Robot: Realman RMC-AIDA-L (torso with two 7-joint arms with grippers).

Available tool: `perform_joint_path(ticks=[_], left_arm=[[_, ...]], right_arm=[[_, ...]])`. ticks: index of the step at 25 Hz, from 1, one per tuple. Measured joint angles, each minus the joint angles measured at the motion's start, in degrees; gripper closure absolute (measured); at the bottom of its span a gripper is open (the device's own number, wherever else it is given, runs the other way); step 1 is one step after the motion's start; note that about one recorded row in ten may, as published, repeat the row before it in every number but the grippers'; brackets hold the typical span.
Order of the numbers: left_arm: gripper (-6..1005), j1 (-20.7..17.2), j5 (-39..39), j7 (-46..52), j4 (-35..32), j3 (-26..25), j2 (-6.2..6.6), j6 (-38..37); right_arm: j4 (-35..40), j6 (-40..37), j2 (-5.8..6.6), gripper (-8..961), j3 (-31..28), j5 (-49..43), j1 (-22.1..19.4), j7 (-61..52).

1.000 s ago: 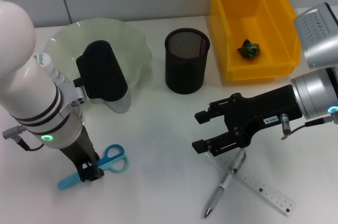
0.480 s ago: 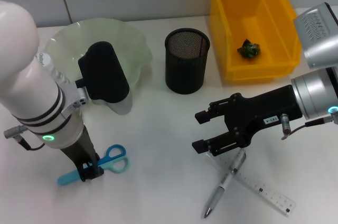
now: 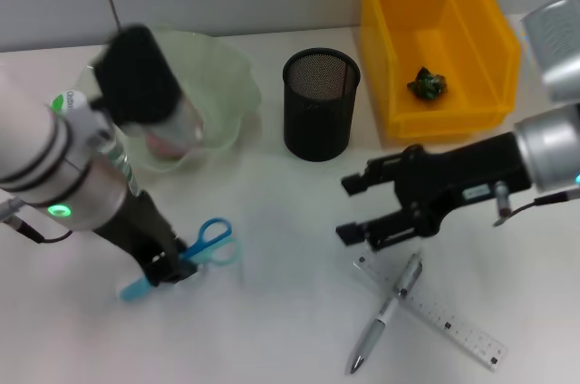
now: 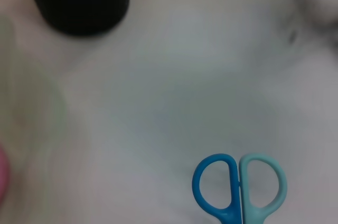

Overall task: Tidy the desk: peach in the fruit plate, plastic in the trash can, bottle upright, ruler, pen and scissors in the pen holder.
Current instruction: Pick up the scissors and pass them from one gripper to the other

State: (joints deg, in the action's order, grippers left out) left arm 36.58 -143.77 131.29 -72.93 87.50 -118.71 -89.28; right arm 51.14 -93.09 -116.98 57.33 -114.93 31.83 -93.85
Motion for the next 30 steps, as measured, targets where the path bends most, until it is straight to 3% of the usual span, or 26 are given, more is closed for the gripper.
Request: perform_joint_path(ticks=[2,3,5,7,12,21,26,30], left_arm=[[757,-0.5,1.7,-0.6,-0.4,-1.6,0.02,-0.2],[757,-0.5,1.7,-0.6,-0.4,-1.6,0.02,-0.2],[757,-3.5,11.9,-4.3,0.7,-9.6,0.04,-0.2],[756,-4.1,15.1,-5.4,2.1,-11.4,0.04,0.0],[756,-7.0,26.0,-10.4,7.0,-15.4,0.07,0.7],[750,-9.8,35.7,-18.6,11.7,-15.5,-0.04,4.0],[747,-10.0,44.5,-25.6,15.9,-15.4,-0.02,4.7],[745,-10.2,53.8,-32.5,20.7,-15.3,-0.09,4.7]], right_arm=[[0.4,-3.9,0.00,190,-6.9,0.1,0.0,0.0],[0.4,-3.9,0.00,190,-6.9,0.1,0.0,0.0],[0.6,-6.5,0.03,190,-11.0,0.1,0.3,0.3],[0.8,-9.3,0.45,191,-14.9,0.4,0.6,0.5],[0.7,-10.8,1.75,191,-16.2,3.8,-0.1,0.6],[-0.1,-11.5,2.20,191,-17.4,6.4,-0.4,0.2],[-0.6,-11.5,2.02,191,-17.8,7.0,-0.9,0.3],[-2.2,-10.5,2.68,191,-17.8,6.8,-1.9,0.6]])
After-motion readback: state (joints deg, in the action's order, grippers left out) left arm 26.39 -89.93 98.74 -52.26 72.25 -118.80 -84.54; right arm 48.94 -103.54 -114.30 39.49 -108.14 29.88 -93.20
